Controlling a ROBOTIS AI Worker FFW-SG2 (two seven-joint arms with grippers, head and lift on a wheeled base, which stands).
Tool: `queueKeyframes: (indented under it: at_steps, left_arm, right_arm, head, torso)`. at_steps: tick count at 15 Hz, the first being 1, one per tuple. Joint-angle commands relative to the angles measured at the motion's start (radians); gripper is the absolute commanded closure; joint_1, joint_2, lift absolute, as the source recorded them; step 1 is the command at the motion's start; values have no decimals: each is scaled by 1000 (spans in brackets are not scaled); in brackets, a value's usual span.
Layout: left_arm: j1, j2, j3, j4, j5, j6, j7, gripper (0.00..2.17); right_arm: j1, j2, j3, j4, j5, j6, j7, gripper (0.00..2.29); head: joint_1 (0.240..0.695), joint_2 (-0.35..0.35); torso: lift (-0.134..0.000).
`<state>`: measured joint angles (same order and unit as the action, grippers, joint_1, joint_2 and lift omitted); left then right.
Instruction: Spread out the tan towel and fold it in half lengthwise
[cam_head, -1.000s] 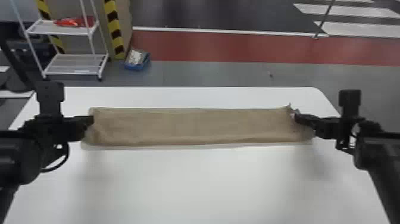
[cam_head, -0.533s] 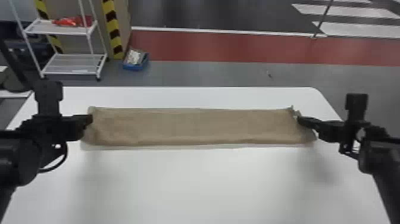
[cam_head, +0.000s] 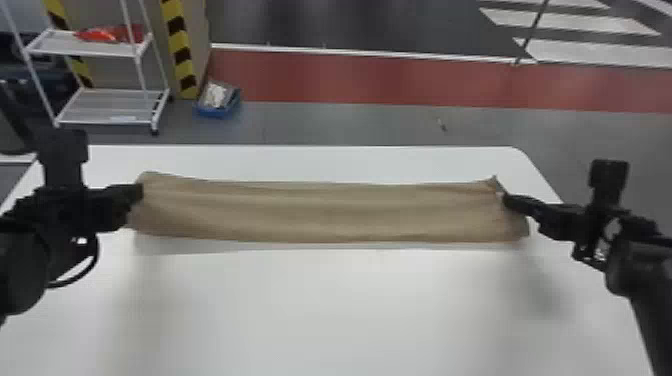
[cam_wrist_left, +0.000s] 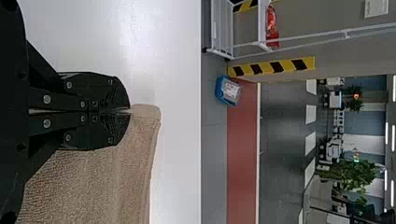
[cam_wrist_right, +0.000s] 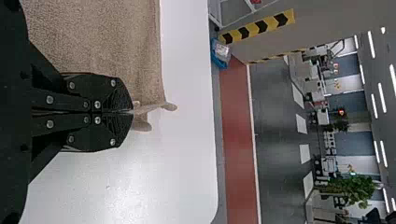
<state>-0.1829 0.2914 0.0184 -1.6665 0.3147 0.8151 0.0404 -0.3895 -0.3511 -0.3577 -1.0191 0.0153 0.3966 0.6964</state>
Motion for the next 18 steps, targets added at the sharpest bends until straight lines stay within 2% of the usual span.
queueKeyframes:
  at_steps: [1, 9, 15, 18]
  left_arm:
    - [2, 0, 2, -1, 6, -21, -4, 1241]
    - [-9, -2, -2, 67, 30, -150, -19, 1241]
    - [-27, -3, -40, 128, -16, -147, -16, 1237]
    - [-27, -3, -40, 128, -17, -147, -16, 1237]
  right_arm:
    - [4, 0, 0, -12, -8, -8, 0, 1480]
    - [20, 0, -26, -30, -49, -26, -11, 1480]
    - [14, -2, -26, -18, -43, -41, -17, 1480]
    - [12, 0, -23, -18, -44, -47, -21, 1480]
  head:
    - [695, -123]
    - [695, -128]
    - [695, -135]
    - [695, -134]
  torso:
    - [-128]
    - [-128]
    - [-128]
    - [-128]
